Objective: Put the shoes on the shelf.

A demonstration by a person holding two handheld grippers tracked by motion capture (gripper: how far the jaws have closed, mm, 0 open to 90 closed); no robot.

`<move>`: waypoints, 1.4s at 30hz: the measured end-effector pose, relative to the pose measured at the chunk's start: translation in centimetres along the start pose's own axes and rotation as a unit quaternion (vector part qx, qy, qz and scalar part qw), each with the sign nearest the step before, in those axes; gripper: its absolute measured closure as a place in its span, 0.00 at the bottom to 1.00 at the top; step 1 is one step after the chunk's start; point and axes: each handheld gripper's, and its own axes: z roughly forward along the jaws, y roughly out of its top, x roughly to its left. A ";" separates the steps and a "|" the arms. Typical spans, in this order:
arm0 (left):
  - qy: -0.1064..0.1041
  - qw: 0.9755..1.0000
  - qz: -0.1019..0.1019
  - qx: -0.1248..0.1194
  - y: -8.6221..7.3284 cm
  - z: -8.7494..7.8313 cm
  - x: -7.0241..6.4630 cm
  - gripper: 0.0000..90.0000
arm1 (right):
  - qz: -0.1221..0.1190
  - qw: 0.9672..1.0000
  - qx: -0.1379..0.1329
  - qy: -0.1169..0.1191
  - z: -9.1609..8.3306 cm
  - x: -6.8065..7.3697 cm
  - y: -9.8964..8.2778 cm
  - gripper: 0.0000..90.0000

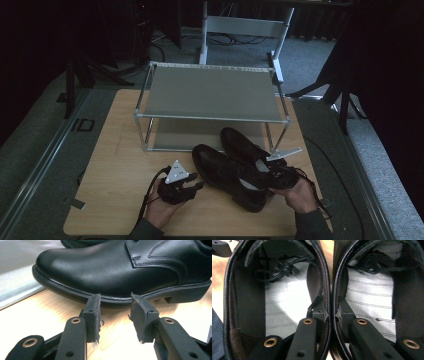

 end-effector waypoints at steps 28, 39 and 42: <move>0.049 0.998 -0.025 0.003 -0.1 0.0 2.8 0.66 | 0.045 0.997 -0.043 -0.038 2.1 -0.2 4.2 0.90; 0.065 0.997 -0.030 0.004 0.4 1.0 3.8 0.66 | 0.049 0.997 -0.044 -0.049 3.0 0.0 5.1 0.90; 0.070 0.997 -0.032 0.002 0.6 1.3 4.2 0.66 | 0.053 0.996 -0.046 -0.051 3.1 0.1 5.3 0.90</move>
